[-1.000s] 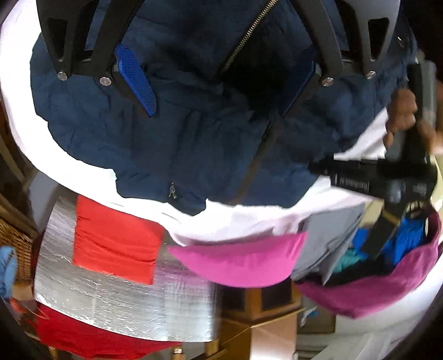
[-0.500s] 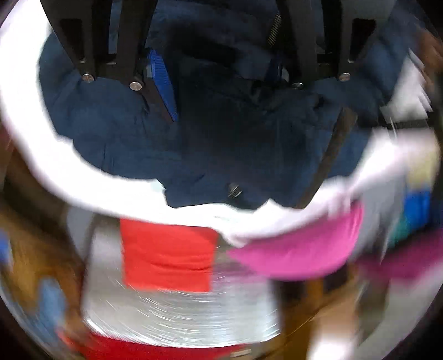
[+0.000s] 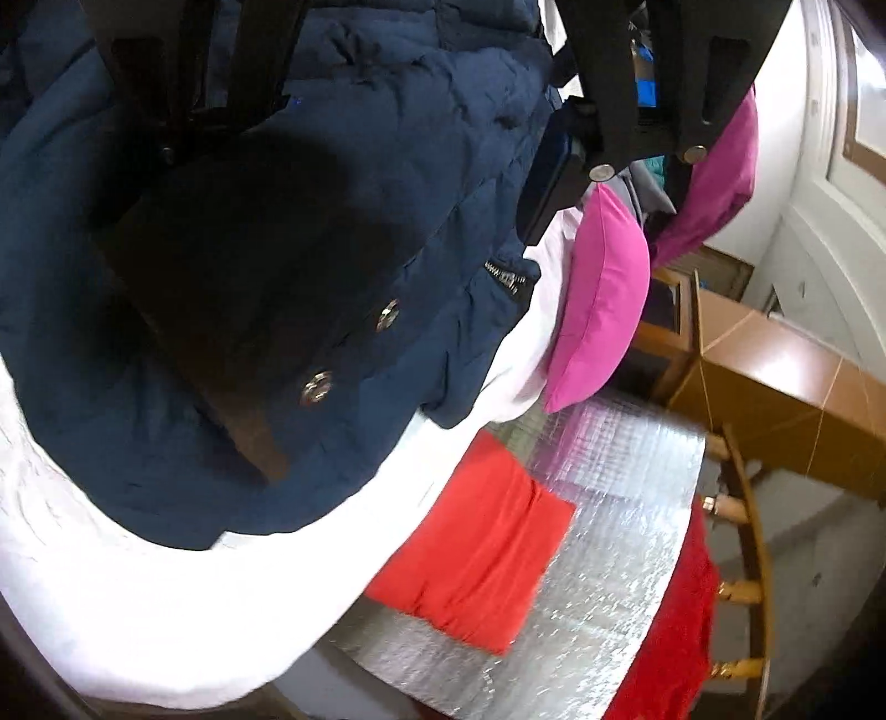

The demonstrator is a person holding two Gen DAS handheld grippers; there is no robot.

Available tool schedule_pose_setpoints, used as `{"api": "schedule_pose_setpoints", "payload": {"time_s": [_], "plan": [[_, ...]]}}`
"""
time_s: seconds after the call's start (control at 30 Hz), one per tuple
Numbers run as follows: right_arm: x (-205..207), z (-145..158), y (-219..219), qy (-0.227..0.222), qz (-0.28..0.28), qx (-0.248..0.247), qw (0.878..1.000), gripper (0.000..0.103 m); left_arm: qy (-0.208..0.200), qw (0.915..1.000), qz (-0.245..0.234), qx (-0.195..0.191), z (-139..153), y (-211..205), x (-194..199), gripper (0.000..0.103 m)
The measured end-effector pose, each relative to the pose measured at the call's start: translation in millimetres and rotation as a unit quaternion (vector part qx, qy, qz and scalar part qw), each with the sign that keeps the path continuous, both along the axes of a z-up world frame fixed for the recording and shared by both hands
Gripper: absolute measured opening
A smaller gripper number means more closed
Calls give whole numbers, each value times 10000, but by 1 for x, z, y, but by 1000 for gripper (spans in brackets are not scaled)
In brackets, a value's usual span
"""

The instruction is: Fold large clothes

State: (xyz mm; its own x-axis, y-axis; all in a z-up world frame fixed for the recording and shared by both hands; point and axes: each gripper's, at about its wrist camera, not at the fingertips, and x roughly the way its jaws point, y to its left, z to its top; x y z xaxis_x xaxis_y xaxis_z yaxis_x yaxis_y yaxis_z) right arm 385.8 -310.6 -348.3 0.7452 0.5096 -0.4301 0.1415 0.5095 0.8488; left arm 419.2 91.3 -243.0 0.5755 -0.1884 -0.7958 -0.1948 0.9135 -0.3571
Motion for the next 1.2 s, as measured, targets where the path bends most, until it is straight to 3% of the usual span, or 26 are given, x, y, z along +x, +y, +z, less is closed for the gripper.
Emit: {"api": "schedule_pose_setpoints", "payload": {"time_s": [0.03, 0.1, 0.23, 0.4, 0.53, 0.63, 0.73, 0.77, 0.87, 1.03, 1.2], "plan": [[0, -1, -2, 57, -71, -6, 10000, 60, -29, 10000, 21, -1, 2, 2, -1, 44], [-1, -4, -9, 208, -231, -86, 9995, 27, -124, 9999, 78, 85, 8, 7, -3, 44], [-8, -1, -15, 238, -362, -105, 9990, 18, -192, 9992, 244, 257, 13, 20, -4, 44], [-22, 39, -1, -308, -215, -1007, 9942, 17, 161, 9985, 481, 188, -1, 36, -3, 44], [-20, 30, 6, 208, 82, -1563, 9875, 17, 463, 9980, 371, 215, -16, 31, 1, 44], [-17, 15, 2, 861, 424, -1590, 9826, 19, 395, 9986, 303, 184, -12, 28, 0, 44], [-27, 31, -10, 650, 420, -1609, 9839, 29, 256, 9992, 279, 111, -6, 27, -3, 45], [-33, 37, -17, 561, 366, -1667, 9837, 37, 210, 9994, 261, 91, -4, 28, -2, 46], [-51, 52, -43, 337, -212, -1851, 9819, 69, 54, 9997, 228, 36, 0, 24, -3, 63], [-50, 44, -75, 509, -561, -1641, 9835, 72, -96, 9998, 121, -127, 0, 11, 10, 66], [-29, 18, -77, 731, -228, -1554, 9849, 73, 9, 9999, 87, 58, -9, 1, 19, 66]]}}
